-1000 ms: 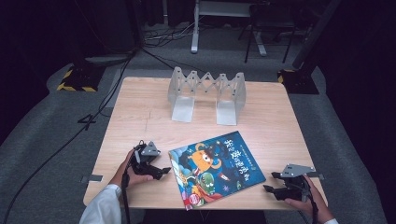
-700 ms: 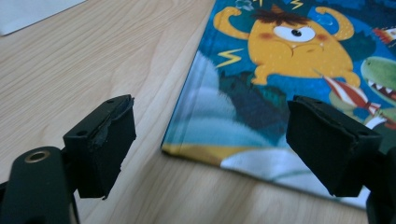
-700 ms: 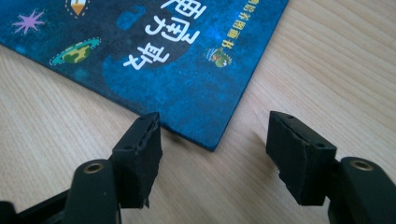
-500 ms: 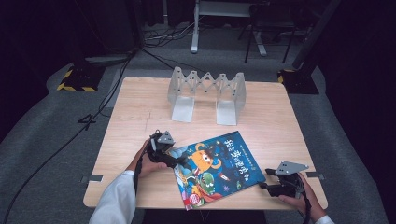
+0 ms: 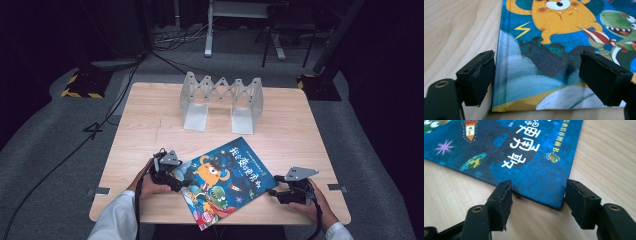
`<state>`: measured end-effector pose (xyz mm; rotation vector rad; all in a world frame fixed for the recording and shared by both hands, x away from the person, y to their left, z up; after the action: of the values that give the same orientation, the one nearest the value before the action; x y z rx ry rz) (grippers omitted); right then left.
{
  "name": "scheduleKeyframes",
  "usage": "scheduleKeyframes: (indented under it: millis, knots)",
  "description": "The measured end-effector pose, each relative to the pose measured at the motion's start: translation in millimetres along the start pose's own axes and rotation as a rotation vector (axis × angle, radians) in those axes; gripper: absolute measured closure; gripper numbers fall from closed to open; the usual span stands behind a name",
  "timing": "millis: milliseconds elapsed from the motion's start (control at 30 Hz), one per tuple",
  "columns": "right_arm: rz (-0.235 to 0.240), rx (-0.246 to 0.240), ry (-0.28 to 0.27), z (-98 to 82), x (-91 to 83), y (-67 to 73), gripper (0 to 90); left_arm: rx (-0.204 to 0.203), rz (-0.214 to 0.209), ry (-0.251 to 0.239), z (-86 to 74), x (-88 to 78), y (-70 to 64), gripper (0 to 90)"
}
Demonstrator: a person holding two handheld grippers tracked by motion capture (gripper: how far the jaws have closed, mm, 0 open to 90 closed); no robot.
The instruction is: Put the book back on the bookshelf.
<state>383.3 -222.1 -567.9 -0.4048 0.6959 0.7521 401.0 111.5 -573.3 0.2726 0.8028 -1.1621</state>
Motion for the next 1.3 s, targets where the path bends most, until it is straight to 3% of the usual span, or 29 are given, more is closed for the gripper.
scheduleKeyframes:
  millis: [200,367,567,633,767,933,1033,1233,1300]
  knots:
    - [-0.034,0.037,-0.002,18.3,19.7,-9.8,40.5,-0.008,0.01,-0.019,-18.1,-13.4,-15.0,14.4]
    - [-0.109,0.102,-0.016,32.9,37.8,-22.6,34.1,-0.017,0.022,-0.021,-29.8,-21.3,-27.7,14.6]
    - [-0.146,0.135,-0.004,37.6,43.3,-26.3,32.3,-0.032,0.038,-0.025,-35.4,-22.8,-41.6,14.9]
    - [-0.134,0.116,0.01,35.4,39.7,-20.7,32.1,-0.033,0.037,-0.026,-36.5,-22.3,-46.4,14.9]
    - [-0.034,0.012,0.005,28.2,29.4,5.3,30.3,-0.028,0.033,-0.025,-38.2,-21.9,-53.1,14.9]
    - [0.019,-0.039,0.017,25.1,24.2,24.6,28.8,-0.033,0.028,-0.023,-36.4,-18.1,-59.2,14.5]
    - [0.011,-0.022,0.023,28.4,28.5,24.6,26.1,-0.02,0.018,-0.02,-33.6,-14.2,-63.4,14.6]
    - [-0.087,0.046,0.024,35.1,37.5,4.9,22.7,-0.02,0.016,-0.018,-27.6,-5.1,-72.5,13.5]
    - [-0.11,0.063,0.022,36.9,39.8,-1.9,23.5,0.004,0.016,-0.008,-26.4,-2.2,-75.7,13.4]
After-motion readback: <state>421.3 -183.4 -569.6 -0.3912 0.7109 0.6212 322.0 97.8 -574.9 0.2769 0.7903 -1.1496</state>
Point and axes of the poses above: each handheld gripper's, and its own axes: x roughly forward along the jaws, z roughly out of its top, y roughly to its left, the point moved 10 cm from there along x, roughly forward along the jaws, and after that the axes turned 7 degrees about -z, right-handed, at the moved point
